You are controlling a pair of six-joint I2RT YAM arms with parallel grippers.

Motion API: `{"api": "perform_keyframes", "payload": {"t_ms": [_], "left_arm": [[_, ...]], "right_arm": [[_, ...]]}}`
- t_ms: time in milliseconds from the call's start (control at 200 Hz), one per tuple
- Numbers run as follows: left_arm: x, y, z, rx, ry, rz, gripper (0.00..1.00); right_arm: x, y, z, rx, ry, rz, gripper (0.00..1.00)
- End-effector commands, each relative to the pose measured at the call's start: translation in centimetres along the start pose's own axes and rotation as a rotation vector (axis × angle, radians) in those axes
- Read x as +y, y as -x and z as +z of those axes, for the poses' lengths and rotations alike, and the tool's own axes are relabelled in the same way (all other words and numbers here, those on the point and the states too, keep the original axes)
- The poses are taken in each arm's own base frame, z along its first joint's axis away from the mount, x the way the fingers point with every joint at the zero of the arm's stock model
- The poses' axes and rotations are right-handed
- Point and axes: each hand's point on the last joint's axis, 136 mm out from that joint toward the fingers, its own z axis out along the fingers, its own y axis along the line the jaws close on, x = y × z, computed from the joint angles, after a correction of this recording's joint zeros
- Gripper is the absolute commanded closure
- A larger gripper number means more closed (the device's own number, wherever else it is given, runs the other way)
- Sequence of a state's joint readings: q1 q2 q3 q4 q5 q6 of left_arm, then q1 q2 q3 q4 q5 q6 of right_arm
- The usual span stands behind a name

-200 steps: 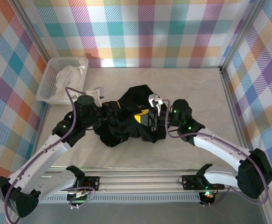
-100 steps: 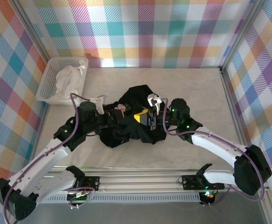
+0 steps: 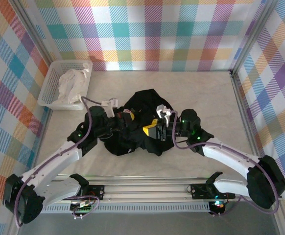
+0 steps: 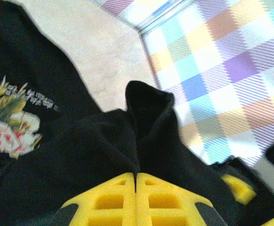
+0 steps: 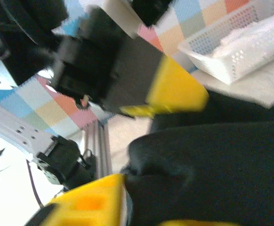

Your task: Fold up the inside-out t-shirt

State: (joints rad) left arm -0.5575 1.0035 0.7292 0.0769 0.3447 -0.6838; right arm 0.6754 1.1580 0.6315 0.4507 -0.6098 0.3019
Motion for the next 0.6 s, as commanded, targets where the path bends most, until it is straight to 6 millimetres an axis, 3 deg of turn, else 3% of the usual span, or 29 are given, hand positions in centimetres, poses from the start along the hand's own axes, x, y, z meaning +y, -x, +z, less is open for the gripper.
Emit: {"api": "perform_keyframes", "payload": {"t_ms": [0, 145, 385, 490, 595], "left_arm": [[-6.3, 2.7, -3.6, -0.164, -0.242, 0.306, 1.00], [-7.1, 2.0, -5.7, -0.199, -0.252, 0.524, 1.00], [-7.5, 1.6, -6.0, -0.189, -0.269, 0.587, 1.00], [-7.4, 1.3, -5.7, -0.167, -0.276, 0.590, 1.00], [-7.3, 1.1, -5.5, -0.156, -0.276, 0.587, 1.00]], "right_arm": [[-1.3, 0.1, -1.5, 0.021, -0.154, -0.062, 0.49], [-1.1, 1.3, -3.3, 0.070, -0.255, -0.161, 0.33], [0.3, 4.3, -4.1, 0.076, -0.279, -0.264, 0.23], [0.2, 4.6, -3.9, 0.103, -0.278, -0.281, 0.20], [0.9, 4.1, -2.2, 0.155, -0.182, -0.270, 0.19]]}}
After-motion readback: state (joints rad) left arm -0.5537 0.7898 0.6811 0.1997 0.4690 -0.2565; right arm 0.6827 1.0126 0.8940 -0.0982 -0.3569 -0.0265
